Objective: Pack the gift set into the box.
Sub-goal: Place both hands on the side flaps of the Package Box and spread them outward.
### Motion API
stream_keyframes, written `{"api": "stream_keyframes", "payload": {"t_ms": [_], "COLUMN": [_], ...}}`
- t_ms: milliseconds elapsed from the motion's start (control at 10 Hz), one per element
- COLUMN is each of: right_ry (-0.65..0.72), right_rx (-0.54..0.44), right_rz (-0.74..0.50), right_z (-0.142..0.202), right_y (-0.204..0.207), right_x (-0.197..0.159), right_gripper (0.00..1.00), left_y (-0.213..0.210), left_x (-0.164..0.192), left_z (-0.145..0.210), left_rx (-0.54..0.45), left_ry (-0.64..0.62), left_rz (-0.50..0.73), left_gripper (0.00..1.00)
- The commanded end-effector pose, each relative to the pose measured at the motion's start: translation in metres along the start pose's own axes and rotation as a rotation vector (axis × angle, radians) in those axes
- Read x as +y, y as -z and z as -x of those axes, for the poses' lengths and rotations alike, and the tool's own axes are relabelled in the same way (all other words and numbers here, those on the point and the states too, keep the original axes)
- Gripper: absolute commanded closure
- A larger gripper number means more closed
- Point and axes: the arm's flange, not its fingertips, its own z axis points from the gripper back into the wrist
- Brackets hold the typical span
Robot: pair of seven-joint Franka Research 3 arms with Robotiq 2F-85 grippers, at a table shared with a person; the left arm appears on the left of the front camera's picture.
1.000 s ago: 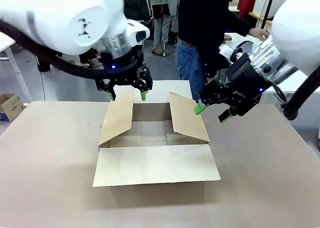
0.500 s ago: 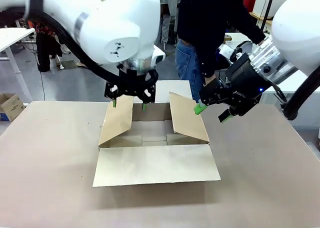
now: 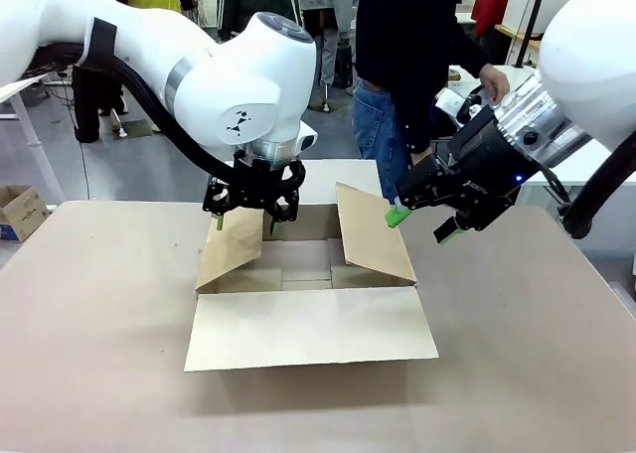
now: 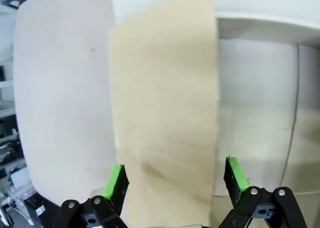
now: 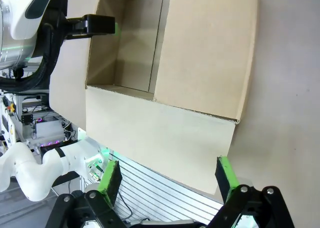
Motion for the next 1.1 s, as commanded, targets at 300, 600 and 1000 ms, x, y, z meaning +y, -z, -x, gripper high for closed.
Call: {"api": "stream_keyframes", "payload": {"t_ms": [300, 600, 1000], "right_ry": [-0.004, -0.004, -0.004], "right_rx": [-0.003, -0.003, -0.003], "right_rz": [0.0, 0.0, 0.0], "right_z": [-0.003, -0.003, -0.003], "right_y": [0.0, 0.0, 0.0], "right_x": [0.004, 0.004, 0.004], "right_gripper": [0.0, 0.0, 0.0], "left_y": [-0.019, -0.026, -0.003], "left_x": [0.042, 0.086, 0.157], "left_z": [0.003, -0.001, -0.006], "left_rx": [-0.047, -0.071, 0.001], "left_ry": [-0.107, -0.209, -0.283], "left_rz": [-0.05, -0.044, 0.145], "left_gripper": [0.0, 0.0, 0.0]}}
